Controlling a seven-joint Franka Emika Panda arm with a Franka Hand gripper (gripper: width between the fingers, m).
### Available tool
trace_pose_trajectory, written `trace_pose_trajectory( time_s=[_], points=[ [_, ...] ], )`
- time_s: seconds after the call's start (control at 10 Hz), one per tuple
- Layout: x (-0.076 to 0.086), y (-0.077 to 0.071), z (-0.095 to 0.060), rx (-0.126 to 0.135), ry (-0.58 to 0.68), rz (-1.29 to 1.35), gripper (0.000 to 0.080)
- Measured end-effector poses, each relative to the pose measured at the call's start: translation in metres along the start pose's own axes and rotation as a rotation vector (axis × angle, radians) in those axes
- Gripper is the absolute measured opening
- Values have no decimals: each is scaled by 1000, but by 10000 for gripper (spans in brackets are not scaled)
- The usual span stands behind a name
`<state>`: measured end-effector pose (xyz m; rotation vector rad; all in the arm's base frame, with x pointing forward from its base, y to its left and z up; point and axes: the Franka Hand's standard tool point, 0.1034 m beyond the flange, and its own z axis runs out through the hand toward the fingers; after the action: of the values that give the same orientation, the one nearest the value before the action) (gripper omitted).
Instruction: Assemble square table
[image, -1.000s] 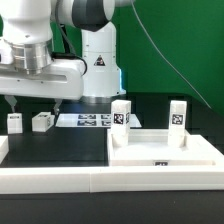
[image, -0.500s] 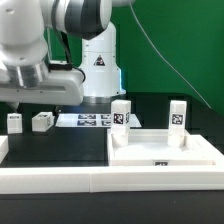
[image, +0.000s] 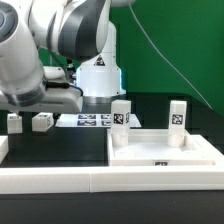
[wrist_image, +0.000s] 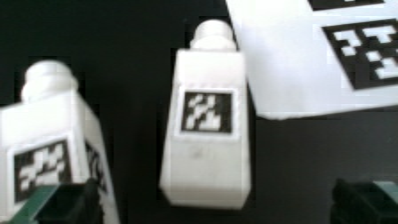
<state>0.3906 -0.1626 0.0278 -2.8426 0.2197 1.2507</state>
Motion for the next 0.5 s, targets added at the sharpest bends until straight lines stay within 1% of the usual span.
trace_pose_trajectory(
  time_s=[0.2, 0.5],
  points=[
    [-1, -1, -3, 2, 7, -75, 649],
    [0, 0, -5, 1, 12, -66, 649]
  ],
)
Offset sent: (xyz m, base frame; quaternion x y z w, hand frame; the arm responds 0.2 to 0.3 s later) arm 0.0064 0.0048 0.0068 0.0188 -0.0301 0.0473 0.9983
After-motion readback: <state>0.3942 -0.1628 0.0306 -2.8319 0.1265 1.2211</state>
